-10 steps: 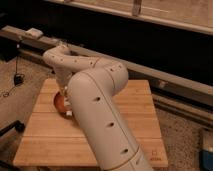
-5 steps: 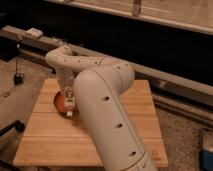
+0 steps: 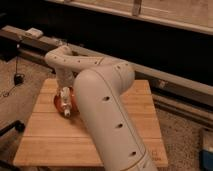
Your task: Place the bottle in the ceramic bowl
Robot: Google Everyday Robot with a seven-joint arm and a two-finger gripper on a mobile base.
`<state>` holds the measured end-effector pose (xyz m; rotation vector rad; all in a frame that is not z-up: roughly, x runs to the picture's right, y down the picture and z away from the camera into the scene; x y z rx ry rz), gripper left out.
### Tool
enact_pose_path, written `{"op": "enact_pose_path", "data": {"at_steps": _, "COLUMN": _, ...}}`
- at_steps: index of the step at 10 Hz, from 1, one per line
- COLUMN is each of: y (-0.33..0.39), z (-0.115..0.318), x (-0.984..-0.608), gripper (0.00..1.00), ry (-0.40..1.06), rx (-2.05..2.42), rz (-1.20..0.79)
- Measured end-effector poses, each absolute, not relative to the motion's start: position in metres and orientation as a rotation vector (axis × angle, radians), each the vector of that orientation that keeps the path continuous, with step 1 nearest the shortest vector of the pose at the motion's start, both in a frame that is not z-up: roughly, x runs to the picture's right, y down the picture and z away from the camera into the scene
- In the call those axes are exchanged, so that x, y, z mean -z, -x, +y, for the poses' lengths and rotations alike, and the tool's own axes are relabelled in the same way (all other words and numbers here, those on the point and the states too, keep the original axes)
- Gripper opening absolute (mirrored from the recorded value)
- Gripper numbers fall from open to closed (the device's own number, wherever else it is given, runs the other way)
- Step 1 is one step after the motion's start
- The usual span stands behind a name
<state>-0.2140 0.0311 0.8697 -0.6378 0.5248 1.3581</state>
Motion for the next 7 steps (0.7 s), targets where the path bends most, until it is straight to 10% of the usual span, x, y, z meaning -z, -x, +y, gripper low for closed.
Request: {"op": "enact_pose_path", "data": {"at_steps": 7, "y": 0.212, "z": 0.0307, "x": -0.8701, "gripper": 0.8, "ry": 0.638, "rx": -1.361, "rz": 0.526}}
